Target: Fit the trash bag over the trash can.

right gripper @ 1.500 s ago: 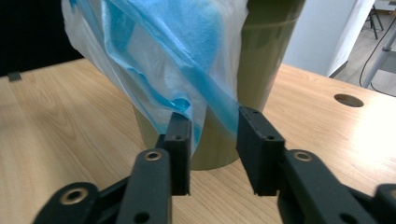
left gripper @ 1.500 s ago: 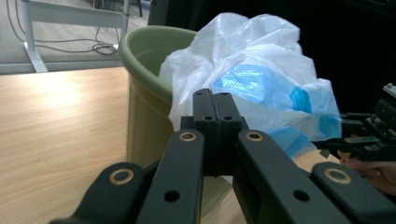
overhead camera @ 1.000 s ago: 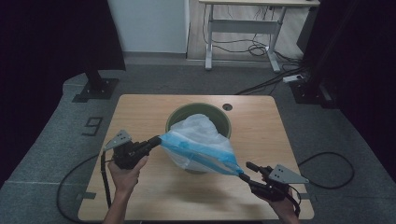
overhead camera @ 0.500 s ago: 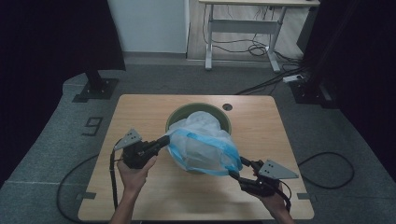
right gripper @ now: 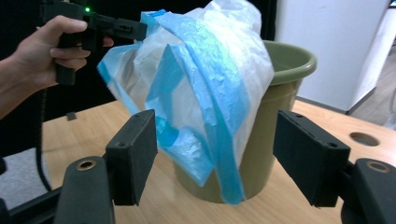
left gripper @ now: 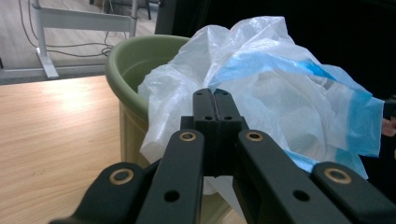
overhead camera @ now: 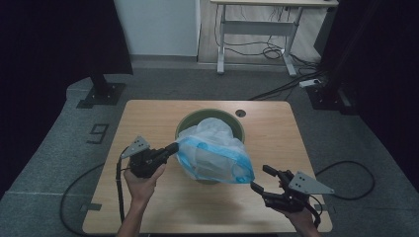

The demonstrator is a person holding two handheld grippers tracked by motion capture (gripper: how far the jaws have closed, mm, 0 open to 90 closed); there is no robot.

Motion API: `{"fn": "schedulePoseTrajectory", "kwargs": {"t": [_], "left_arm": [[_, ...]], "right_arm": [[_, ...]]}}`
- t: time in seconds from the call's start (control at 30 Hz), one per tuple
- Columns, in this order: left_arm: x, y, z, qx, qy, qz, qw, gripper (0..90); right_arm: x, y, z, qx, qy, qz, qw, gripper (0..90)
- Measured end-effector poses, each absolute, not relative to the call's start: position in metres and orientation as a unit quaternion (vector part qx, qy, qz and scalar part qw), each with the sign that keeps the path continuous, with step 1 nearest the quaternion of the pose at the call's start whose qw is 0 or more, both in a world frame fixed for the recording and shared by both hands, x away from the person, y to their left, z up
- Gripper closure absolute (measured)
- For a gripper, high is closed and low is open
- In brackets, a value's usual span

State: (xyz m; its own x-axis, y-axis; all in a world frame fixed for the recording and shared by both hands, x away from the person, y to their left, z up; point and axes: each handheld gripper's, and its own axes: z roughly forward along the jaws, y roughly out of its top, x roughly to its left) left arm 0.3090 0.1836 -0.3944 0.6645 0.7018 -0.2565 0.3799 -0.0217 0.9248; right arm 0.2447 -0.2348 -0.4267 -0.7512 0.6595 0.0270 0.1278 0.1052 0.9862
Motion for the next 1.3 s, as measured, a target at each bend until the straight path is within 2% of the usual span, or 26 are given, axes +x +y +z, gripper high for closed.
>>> {"fn": "schedulePoseTrajectory", "kwargs": {"t": [0.13, 0.33, 0.57, 0.67, 0.97, 1.13, 1.3], "left_arm": [[0.309, 0.183, -0.393, 0.702, 0.385, 0.137, 0.584, 90.0], [0.310, 0.184, -0.390, 0.702, 0.384, 0.138, 0.584, 90.0], [0.310, 0.184, -0.387, 0.702, 0.383, 0.138, 0.584, 90.0], [0.310, 0.184, -0.386, 0.703, 0.382, 0.138, 0.584, 90.0], [0.311, 0.183, -0.385, 0.703, 0.382, 0.136, 0.584, 90.0], [0.311, 0.182, -0.383, 0.705, 0.379, 0.139, 0.583, 90.0], [0.318, 0.186, -0.381, 0.706, 0.384, 0.142, 0.578, 90.0]], "right_arm": [[0.254, -0.239, -0.429, 0.289, 0.713, 0.596, 0.230, 35.8], [0.267, -0.237, -0.441, 0.304, 0.717, 0.580, 0.240, 49.1], [0.263, -0.227, -0.435, 0.282, 0.720, 0.588, 0.237, 52.1], [0.262, -0.224, -0.435, 0.281, 0.728, 0.572, 0.251, 56.7], [0.276, -0.226, -0.438, 0.280, 0.735, 0.570, 0.238, 66.7], [0.288, -0.223, -0.438, 0.286, 0.739, 0.563, 0.233, 87.8], [0.307, -0.225, -0.421, 0.288, 0.731, 0.567, 0.248, 88.4]]}}
